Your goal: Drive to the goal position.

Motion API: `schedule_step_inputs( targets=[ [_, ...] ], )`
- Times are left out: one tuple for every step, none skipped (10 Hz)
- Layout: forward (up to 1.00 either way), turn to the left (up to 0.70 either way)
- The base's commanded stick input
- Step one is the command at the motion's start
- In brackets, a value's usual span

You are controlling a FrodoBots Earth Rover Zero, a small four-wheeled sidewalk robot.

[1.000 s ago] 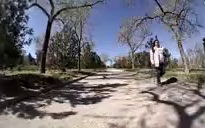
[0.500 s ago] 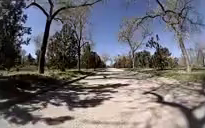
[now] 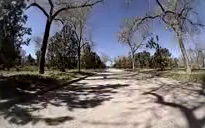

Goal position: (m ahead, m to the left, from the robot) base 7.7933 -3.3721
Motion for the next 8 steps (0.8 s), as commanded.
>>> schedule_step_inputs(
  targets=[
    [0.85,0.00],
    [0.85,0.00],
    [0.85,0.00],
    [0.85,0.00],
    [0.39,0.00],
    [0.00,0.00],
    [0.00,0.00],
    [0.30,0.00]
  ],
)
